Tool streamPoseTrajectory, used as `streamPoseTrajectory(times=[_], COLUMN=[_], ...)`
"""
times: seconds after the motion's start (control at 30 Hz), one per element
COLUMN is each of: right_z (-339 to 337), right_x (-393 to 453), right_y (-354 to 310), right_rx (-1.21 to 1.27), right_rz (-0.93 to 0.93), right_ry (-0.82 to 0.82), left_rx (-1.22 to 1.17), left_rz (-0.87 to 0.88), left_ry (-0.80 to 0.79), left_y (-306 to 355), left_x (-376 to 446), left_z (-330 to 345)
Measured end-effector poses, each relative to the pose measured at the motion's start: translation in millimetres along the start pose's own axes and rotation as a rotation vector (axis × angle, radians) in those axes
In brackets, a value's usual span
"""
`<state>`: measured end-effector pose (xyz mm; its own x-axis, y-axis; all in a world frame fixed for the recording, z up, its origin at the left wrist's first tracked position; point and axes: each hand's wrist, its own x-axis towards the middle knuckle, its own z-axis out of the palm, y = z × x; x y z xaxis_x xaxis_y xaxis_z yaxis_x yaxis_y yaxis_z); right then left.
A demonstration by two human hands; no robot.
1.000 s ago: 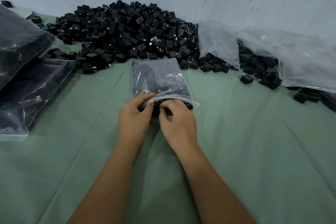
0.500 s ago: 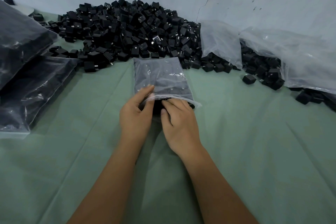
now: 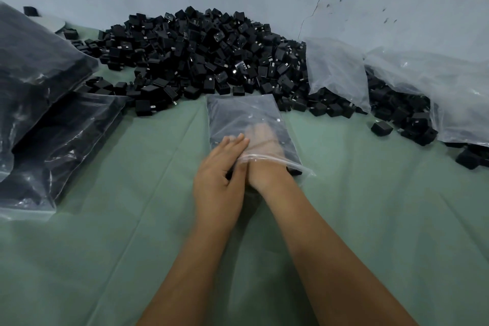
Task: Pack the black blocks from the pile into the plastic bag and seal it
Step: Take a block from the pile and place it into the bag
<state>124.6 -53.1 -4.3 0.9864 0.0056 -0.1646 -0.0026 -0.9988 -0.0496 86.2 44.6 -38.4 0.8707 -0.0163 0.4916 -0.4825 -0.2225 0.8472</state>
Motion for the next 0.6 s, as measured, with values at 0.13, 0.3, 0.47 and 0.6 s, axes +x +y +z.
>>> streamPoseTrajectory(times=[0.13, 0.3, 0.47, 0.6], right_z=[-8, -9, -18, -2], right_x=[32, 48, 62, 33], right_y=[-1, -3, 5, 5], right_rx=[0.049, 0.336, 0.145, 0.053], right_rz=[0.103, 0.073, 0.124, 0.029], right_ry=[-0.017, 0.070, 0.128, 0.220], left_rx=[-0.013, 0.007, 0.007, -0.052], left_rz=[-0.004, 0.004, -0.028, -0.063], left_ry=[0.016, 0.022, -0.007, 0.020], left_y=[0, 2, 7, 4], left_x=[2, 4, 5, 5], left_z=[1, -1, -2, -2])
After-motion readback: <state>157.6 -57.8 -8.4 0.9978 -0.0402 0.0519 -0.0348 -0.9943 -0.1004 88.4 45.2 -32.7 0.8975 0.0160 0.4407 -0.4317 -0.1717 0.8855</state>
